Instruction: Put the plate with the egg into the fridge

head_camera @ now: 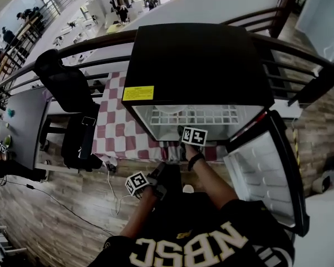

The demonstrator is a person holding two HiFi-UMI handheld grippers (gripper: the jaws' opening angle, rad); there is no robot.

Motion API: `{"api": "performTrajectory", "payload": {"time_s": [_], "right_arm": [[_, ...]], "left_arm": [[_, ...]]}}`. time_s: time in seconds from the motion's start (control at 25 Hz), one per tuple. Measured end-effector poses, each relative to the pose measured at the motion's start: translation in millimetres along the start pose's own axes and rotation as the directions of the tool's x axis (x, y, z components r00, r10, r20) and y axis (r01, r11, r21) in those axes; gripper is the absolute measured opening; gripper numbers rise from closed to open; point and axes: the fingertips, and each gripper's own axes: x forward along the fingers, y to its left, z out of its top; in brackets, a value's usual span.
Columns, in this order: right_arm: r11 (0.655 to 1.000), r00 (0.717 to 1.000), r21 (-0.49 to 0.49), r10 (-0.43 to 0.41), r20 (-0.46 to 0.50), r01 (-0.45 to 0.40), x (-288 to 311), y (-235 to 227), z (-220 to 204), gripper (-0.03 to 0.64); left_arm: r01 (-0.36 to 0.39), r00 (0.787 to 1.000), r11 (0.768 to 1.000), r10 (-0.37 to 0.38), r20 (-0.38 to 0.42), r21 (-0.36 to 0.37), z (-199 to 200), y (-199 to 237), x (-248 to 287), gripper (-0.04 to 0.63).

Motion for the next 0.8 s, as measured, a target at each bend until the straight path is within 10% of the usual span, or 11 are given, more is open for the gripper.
{"api": "performTrajectory", "payload": {"time_s": [0.2, 0.4, 0.48, 0.68, 0.8], "right_arm": [[0.942, 0.997, -0.327, -0.066, 0.051, 0.079, -41, -1, -5, 0.235], [0.869, 0.989, -0.494, 0.04, 0.145, 0.037, -128, 32, -6, 0.233], [0.874, 0.979, -0.486, 0.104, 0.173, -0.007, -157, 43, -5, 0.233], [0.873, 0.929, -0.486, 0.206, 0.307, -0.033, -216, 73, 21, 0.105], [0.869, 0.882, -0.494, 0.256, 0.396, -0.031, -249, 105, 43, 0.044]], "left_arm": [[0.027, 0.999, 0.989, -0.032, 0.035, 0.147, 0, -27, -4, 0.196], [0.163, 0.986, 0.861, -0.164, -0.041, 0.481, -6, -116, -3, 0.196], [0.147, 0.987, 0.761, -0.158, -0.039, 0.632, -6, -145, -6, 0.195], [0.055, 0.986, 0.409, -0.165, 0.015, 0.911, -17, -212, -19, 0.142], [0.023, 0.98, 0.278, -0.194, 0.032, 0.96, -18, -245, -25, 0.076]]}}
